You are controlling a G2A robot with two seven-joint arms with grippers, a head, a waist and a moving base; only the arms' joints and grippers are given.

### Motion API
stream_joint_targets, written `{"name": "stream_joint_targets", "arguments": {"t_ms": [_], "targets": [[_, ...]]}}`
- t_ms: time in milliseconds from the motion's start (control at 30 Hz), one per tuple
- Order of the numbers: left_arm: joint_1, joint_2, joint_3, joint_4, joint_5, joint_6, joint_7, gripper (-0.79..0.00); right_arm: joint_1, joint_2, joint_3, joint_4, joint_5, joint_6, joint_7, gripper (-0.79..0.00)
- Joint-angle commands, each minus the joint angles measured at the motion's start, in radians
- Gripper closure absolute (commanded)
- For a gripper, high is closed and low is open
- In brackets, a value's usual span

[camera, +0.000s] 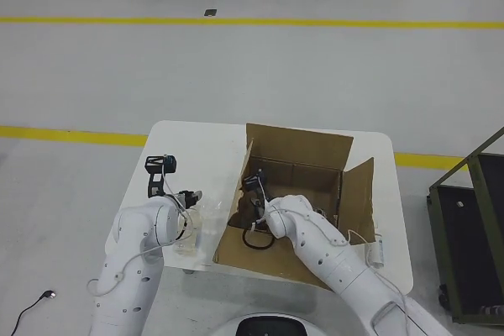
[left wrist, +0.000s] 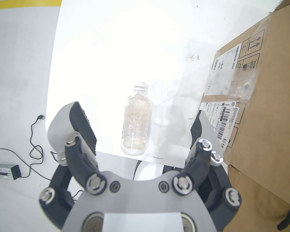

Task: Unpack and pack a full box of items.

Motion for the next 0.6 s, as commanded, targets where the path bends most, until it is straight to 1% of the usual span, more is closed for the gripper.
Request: {"name": "stream_joint_targets", "arguments": {"t_ms": [0, 133, 200, 467, 567], "targets": [[0.0, 0.0, 0.0, 0.0, 0.0, 0.0, 0.0, -0.785, 0.007, -0.004, 0.002, 0.02, 0.016, -0.018, -0.01, -0.271], [0.0, 0.0, 0.0, 0.0, 0.0, 0.0, 0.0, -0.785, 0.02, -0.016, -0.001, 0.061, 0.034, -0.033, -0.032, -0.354], [0.0, 0.0, 0.0, 0.0, 0.0, 0.0, 0.0, -0.785, 0.027, -0.022, -0.005, 0.084, 0.041, -0.04, -0.041, -0.379], [0.0, 0.0, 0.0, 0.0, 0.0, 0.0, 0.0, -0.785, 0.06, -0.055, -0.033, 0.181, 0.064, -0.048, -0.064, -0.385], [0.0, 0.0, 0.0, 0.0, 0.0, 0.0, 0.0, -0.785, 0.073, -0.068, -0.046, 0.215, 0.061, -0.04, -0.066, -0.372]]}}
